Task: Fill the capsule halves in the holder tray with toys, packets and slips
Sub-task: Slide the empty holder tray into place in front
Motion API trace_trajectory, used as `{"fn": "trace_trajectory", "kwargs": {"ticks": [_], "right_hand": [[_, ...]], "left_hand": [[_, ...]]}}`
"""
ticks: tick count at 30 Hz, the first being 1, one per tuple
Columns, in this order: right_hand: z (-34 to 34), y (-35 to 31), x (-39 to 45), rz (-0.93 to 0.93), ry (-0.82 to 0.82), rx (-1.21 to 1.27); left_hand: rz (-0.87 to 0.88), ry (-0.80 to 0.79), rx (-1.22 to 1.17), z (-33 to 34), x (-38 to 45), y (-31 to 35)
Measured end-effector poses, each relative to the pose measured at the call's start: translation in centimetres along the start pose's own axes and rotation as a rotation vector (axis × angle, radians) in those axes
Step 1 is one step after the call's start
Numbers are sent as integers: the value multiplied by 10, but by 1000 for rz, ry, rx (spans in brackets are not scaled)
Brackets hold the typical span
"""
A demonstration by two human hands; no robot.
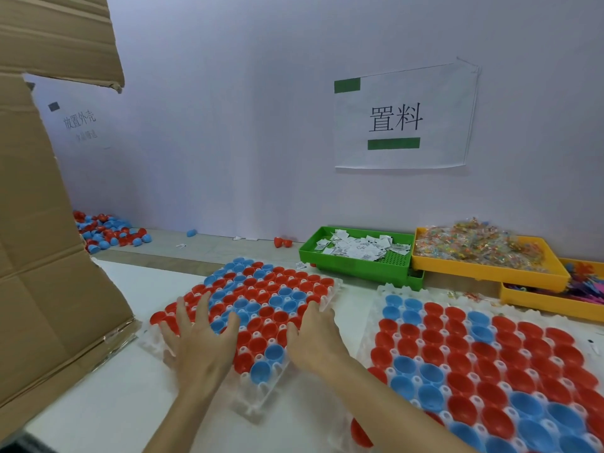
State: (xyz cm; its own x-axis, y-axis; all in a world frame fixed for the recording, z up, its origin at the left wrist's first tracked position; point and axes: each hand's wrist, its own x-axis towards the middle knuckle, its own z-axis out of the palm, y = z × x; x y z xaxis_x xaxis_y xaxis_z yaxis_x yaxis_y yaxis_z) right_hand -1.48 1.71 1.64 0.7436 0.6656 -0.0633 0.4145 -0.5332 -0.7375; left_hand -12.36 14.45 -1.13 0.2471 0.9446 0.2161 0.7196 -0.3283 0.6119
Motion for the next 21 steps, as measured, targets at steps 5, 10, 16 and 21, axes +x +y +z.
{"fn": "trace_trajectory", "kwargs": {"ticks": [5,10,16,21], "right_hand": [[5,2,3,36,32,49],[6,9,6,36,50,92],[-9,21,2,71,16,113],[-21,27,-9,97,-36,81]], "left_hand": [[3,-63,65,15,12,-6],[-9,-79,133,19,-1,1],[-65,-76,187,23,-28,14],[-69,-72,214,25,-46,18]]}}
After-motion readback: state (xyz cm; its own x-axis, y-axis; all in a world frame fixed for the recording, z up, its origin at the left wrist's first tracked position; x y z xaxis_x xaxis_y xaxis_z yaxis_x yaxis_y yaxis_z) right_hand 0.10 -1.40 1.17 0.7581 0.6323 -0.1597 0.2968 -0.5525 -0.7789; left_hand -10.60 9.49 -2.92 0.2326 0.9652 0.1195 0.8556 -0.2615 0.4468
